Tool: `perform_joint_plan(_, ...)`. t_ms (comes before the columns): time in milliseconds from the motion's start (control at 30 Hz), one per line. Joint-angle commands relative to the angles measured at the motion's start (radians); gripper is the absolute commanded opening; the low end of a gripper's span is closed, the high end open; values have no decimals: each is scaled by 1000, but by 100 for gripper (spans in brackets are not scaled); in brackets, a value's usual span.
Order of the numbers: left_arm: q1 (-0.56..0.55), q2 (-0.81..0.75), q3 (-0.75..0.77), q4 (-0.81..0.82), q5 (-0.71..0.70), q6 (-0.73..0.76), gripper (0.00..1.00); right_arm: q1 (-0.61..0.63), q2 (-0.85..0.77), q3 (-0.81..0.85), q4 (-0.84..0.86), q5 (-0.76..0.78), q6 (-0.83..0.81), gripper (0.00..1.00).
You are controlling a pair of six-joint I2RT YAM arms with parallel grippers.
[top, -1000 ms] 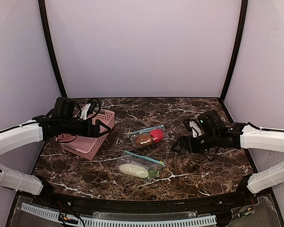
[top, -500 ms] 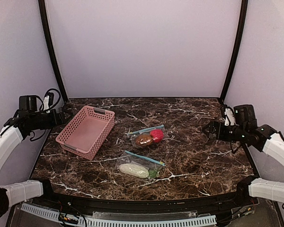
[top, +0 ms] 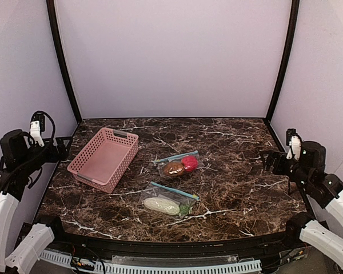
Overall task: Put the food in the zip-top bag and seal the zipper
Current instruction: Reset both arms
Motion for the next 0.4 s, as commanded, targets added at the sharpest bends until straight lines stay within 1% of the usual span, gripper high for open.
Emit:
perform_joint_plan(0, 3, 1, -21, -12, -51, 13, 99, -6, -23, -11, 63, 50, -23, 99)
perform_joint_plan(367, 4, 27, -9, -35, -71, 18, 99, -6, -14, -10, 63, 44, -29, 99)
